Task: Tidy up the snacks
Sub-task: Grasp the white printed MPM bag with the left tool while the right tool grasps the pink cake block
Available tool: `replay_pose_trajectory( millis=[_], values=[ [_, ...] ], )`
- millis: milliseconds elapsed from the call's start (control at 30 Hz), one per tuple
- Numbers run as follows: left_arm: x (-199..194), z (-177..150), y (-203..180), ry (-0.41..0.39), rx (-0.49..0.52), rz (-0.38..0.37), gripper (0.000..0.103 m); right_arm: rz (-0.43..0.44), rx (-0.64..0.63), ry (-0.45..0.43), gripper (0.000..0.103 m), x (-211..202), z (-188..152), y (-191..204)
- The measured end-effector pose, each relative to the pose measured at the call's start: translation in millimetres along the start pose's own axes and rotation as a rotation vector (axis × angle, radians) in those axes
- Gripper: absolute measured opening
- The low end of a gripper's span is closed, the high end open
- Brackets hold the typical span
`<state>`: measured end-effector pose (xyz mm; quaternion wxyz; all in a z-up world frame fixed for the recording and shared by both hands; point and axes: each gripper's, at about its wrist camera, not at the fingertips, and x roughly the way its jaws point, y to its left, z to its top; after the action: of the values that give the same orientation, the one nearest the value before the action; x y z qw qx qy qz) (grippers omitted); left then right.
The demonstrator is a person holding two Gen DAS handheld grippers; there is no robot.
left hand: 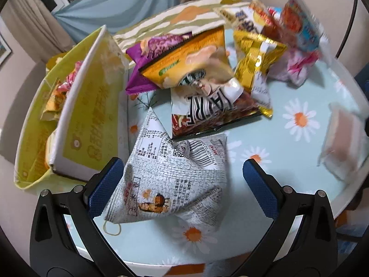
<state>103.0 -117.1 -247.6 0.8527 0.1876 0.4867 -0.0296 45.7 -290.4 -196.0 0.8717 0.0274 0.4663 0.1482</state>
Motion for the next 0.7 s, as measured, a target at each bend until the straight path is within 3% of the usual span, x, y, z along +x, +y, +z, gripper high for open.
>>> replay_pose_trajectory(
  millis=[233, 267, 300, 367, 700],
  values=[
    [22.3, -6.2, -7.4, 0.049, 0.045, 0.056, 0.102, 0.012, -0.063, 0.034, 0.103, 16.5, -15.4, -2.2],
    [23.9, -6.6, -6.0, 0.056, 0.040, 0.053, 0.098, 0.013, -0.074, 0.035, 0.103, 17.6, -17.4, -1.7],
    [26.5, -7.4, -4.4, 0.070, 0.033, 0.042, 0.082, 0.017, -0.079, 0.038, 0.103, 18.6, -19.1, -1.8],
    [36.0, -10.2, -1.2, 0.121, 0.019, 0.014, 0.076, 0.023, -0.084, 0.044, 0.103, 21.4, -22.5, -3.3],
    [31.6, -9.8, 11.7, 0.122, -0.015, -0.038, 0.067, 0.041, -0.136, 0.085, 0.103, 32.9, -34.3, -2.8]
  ],
)
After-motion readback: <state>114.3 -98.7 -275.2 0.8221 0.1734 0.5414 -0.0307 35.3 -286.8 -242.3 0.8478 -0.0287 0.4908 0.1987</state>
